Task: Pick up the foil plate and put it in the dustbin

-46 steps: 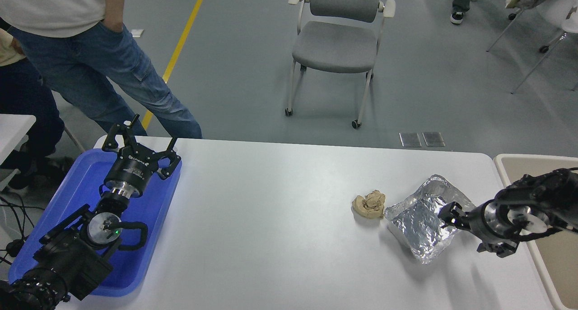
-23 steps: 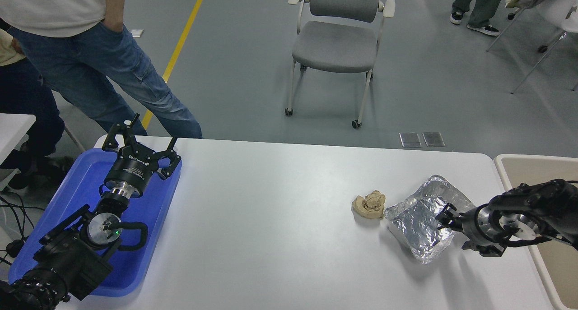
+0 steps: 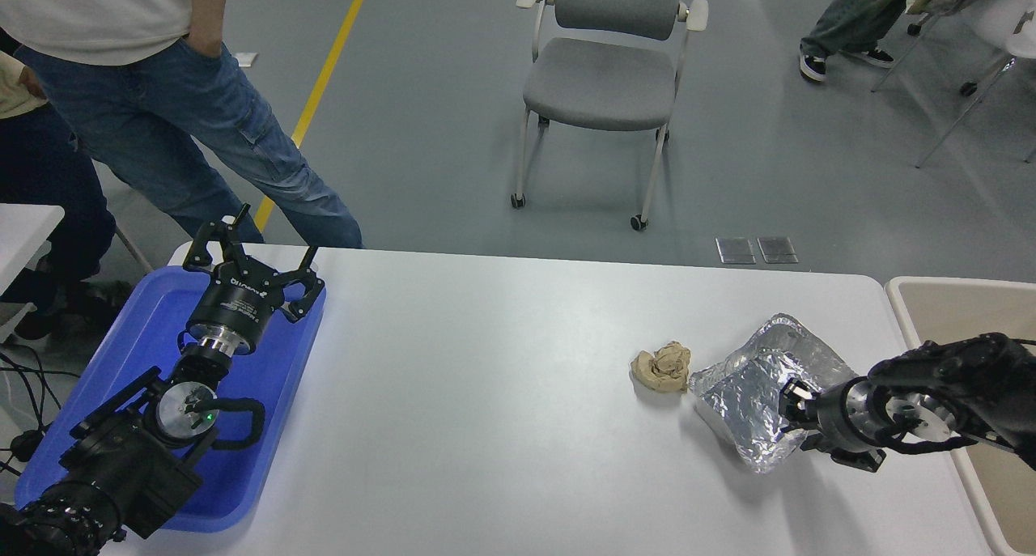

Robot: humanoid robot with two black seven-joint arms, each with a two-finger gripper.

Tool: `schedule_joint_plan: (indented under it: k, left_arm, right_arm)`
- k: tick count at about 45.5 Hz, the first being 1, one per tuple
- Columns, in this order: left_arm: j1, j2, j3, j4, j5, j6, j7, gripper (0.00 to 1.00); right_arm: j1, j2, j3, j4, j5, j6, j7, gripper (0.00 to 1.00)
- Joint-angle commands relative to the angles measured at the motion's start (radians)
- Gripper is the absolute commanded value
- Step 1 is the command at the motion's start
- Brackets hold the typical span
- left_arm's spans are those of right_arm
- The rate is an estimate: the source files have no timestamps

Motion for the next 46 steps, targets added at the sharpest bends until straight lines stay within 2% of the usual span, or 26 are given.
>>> schedule_joint_plan:
  k: [1, 11, 18, 27, 37, 46]
  left_arm:
    - [0.0, 0.0, 0.001, 0.0, 0.0, 0.0, 0.0, 1.0]
    - [0.0, 0.0, -0.001, 0.0, 0.0, 0.0, 0.0, 1.0]
    - [0.0, 0.0, -0.001, 0.0, 0.0, 0.0, 0.0, 1.0]
    - [0.0, 0.0, -0.001, 0.0, 0.0, 0.0, 0.0, 1.0]
    - [0.0, 0.0, -0.001, 0.0, 0.0, 0.0, 0.0, 1.0]
    - [0.0, 0.0, -0.001, 0.0, 0.0, 0.0, 0.0, 1.0]
  right_arm:
    - [0.014, -0.028, 0.014, 0.017, 0.007, 0.099, -0.001, 0.0]
    - [0.063, -0.077, -0.006, 0.054, 0.006, 0.128, 0.0, 0.0]
    - [0.169, -0.134, -0.084, 0.103, -0.014, 0.266, 0.0, 0.0]
    - [0.407, -0.145, -0.272, 0.149, -0.098, 0.462, 0.002, 0.0]
    - [0.65, -0.214, -0.286, 0.253, -0.26, 0.556, 0.005, 0.0]
    - [0.836, -0.231, -0.335, 0.31, -0.284, 0.574, 0.005, 0.0]
